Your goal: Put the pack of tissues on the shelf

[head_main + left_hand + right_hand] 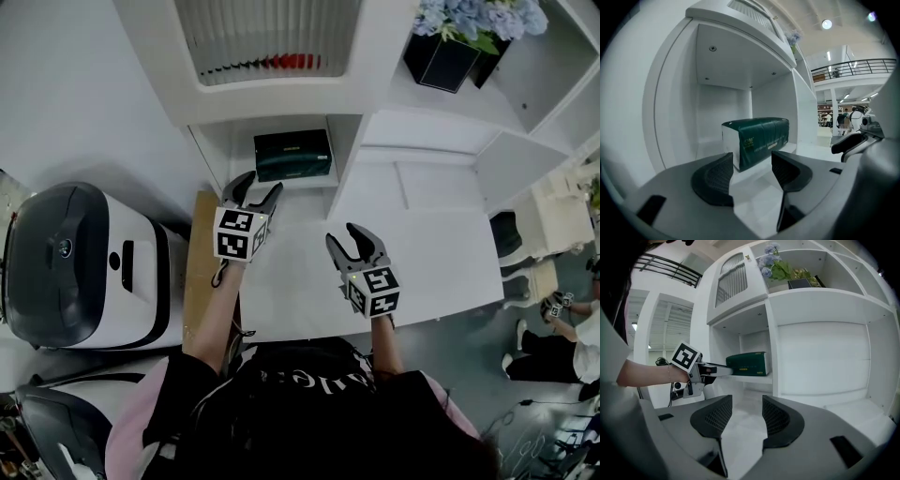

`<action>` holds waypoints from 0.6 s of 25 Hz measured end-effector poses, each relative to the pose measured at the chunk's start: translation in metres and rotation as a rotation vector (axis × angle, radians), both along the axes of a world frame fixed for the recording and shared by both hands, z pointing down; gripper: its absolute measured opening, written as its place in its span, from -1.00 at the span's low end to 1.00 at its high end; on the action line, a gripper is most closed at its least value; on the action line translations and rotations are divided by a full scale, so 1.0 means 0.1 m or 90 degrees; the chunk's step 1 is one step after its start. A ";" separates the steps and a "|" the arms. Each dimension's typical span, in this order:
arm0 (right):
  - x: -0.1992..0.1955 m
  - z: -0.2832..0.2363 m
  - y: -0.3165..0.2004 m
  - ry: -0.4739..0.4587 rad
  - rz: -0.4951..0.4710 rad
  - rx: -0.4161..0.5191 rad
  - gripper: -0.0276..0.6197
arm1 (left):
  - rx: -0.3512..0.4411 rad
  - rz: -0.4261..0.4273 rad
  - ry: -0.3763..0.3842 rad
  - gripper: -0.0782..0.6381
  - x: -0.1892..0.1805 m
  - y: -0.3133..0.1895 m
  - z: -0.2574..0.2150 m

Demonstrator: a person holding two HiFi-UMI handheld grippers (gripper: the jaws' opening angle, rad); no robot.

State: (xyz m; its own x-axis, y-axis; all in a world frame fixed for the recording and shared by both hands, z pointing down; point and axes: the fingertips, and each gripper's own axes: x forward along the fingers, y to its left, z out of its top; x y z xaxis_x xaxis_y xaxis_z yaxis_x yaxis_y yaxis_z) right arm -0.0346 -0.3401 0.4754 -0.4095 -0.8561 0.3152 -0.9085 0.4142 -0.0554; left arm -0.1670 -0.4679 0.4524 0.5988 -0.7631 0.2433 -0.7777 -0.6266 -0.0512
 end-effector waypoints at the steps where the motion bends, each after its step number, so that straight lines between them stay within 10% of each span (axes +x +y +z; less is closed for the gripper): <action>1: -0.01 0.01 0.02 -0.001 -0.004 -0.001 -0.23 | -0.001 0.001 0.004 -0.04 -0.01 0.06 0.01; 15: -0.14 0.10 0.34 -0.017 -0.087 -0.015 -0.27 | -0.029 0.055 -0.021 -0.04 -0.05 1.21 0.34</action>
